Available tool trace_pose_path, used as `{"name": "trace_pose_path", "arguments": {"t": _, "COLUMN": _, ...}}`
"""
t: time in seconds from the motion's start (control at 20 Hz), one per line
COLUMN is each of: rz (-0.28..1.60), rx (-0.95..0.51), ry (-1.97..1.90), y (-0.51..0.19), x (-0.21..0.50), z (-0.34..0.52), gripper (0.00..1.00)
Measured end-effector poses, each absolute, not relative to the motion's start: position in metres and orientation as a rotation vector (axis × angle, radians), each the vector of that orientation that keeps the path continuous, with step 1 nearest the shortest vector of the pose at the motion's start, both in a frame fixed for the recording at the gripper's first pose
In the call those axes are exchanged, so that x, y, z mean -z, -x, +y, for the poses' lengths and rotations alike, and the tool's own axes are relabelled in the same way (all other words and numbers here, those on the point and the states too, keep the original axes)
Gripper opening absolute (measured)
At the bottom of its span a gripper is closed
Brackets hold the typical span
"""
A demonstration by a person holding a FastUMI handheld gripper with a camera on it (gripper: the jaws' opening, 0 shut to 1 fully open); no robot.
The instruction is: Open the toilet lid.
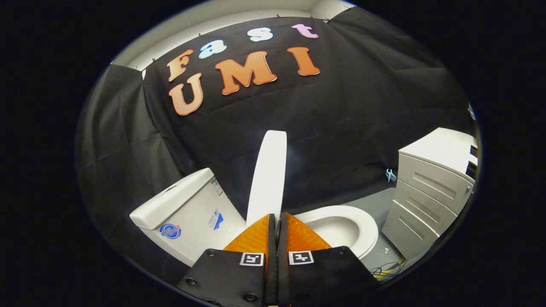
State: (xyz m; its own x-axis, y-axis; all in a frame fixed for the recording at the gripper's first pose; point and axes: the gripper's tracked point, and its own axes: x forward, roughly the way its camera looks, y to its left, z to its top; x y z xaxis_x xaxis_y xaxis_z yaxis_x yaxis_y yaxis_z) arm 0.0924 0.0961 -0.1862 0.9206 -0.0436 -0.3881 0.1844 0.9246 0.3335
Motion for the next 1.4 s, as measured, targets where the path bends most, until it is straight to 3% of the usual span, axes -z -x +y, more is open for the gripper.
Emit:
{"name": "trace_pose_path", "arguments": {"t": 0.75, "rz": 0.352, "rx": 0.01, "ry": -0.214, "y": -0.113, "x": 0.147, "z": 0.187, "gripper": 0.08}}
{"name": "trace_pose_path", "arguments": {"t": 1.4, "rz": 0.342, "rx": 0.023, "ry": -0.073, "y": -0.128, "x": 0.139, "z": 0.249, "gripper": 0.08}}
